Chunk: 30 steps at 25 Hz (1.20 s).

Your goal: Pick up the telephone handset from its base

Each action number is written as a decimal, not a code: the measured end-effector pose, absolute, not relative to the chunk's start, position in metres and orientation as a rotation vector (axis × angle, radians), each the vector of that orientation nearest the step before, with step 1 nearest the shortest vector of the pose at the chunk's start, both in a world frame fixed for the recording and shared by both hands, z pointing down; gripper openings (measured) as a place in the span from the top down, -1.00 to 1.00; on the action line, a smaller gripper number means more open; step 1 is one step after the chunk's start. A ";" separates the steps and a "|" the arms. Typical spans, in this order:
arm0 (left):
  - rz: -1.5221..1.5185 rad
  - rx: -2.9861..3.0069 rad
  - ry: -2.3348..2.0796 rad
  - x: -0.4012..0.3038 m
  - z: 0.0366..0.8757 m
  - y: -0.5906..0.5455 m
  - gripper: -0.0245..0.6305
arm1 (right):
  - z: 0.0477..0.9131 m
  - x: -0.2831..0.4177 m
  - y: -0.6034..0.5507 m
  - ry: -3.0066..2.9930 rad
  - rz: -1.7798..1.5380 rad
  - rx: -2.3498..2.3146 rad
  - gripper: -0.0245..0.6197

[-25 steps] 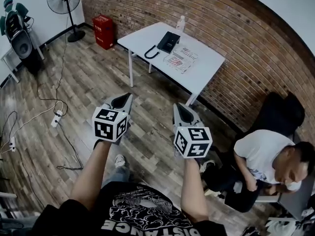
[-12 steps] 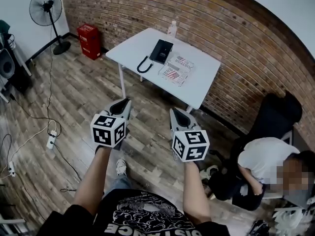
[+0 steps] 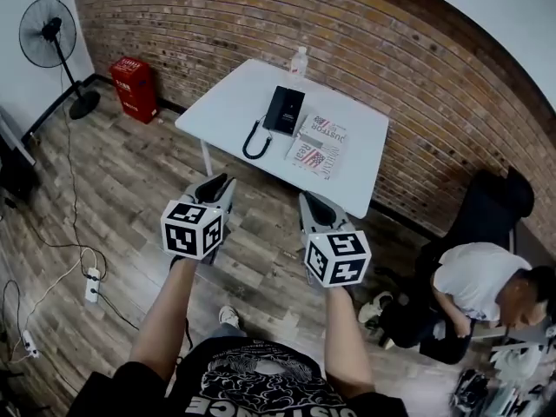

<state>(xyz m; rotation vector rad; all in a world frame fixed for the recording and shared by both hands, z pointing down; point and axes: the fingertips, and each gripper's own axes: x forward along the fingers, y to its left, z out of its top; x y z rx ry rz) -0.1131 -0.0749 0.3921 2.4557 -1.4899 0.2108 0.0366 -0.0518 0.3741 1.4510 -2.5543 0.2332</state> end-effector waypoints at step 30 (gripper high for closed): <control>0.282 2.512 -1.227 -0.136 0.431 -0.285 0.43 | 0.394 -0.002 -0.244 -2.476 0.243 1.607 0.92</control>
